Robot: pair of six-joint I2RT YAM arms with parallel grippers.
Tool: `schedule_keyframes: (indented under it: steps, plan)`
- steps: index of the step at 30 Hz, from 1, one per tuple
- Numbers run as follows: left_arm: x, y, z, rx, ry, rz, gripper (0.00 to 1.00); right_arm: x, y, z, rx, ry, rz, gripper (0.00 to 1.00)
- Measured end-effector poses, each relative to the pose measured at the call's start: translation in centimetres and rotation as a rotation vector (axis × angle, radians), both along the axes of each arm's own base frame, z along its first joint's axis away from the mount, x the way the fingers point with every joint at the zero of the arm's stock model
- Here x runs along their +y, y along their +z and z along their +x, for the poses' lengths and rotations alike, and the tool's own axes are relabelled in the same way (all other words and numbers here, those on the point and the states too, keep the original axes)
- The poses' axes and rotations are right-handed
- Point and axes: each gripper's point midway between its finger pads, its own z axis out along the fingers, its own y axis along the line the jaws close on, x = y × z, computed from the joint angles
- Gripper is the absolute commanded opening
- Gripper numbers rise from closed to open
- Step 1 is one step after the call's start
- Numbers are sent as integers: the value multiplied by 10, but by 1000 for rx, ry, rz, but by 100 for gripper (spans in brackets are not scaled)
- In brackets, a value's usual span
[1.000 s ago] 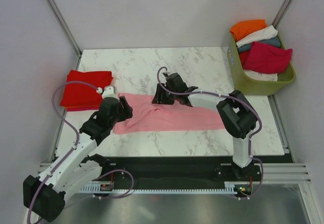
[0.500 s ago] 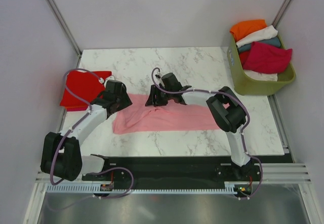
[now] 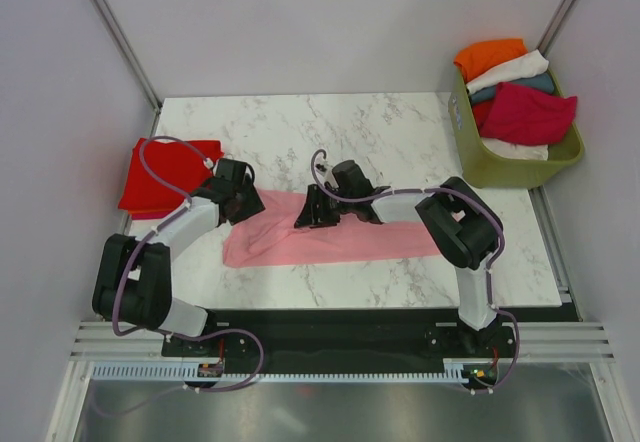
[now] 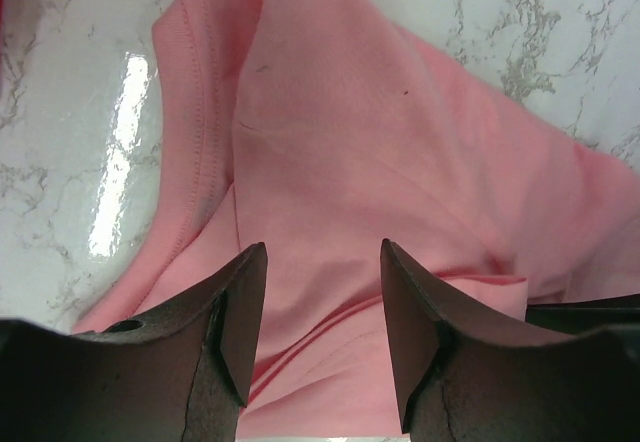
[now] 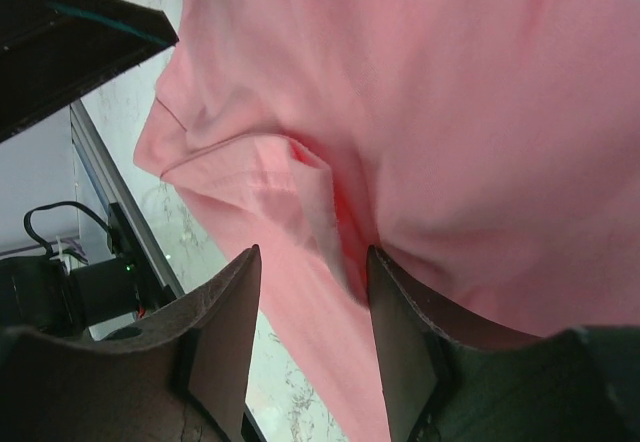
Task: Fold and stack the t-shirts
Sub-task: Fold the tshirt
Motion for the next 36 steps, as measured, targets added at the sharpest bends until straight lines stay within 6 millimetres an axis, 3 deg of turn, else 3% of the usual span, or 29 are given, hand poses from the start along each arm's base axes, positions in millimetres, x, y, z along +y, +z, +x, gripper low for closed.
schedule_keyframes:
  steps: [10,16,21,25,26,29,36]
  plan:
    - [-2,1,5,-2,-2,-3,56,1,0,-4,-8,27,10,57]
    - [-9,-1,16,6,-14,-19,56,13,12,12,-79,54,10,56]
    - [-10,-13,20,36,-14,-13,56,21,4,21,-88,64,-2,53]
    - [-10,-23,24,67,-4,-26,55,23,-8,22,-68,69,-16,47]
    - [-10,-25,24,73,0,-28,55,24,-7,23,-70,69,-17,39]
    - [-7,-31,25,95,21,-33,54,25,-5,23,-74,75,-16,28]
    - [-4,-33,30,113,56,-43,54,20,-2,9,-54,99,-8,17]
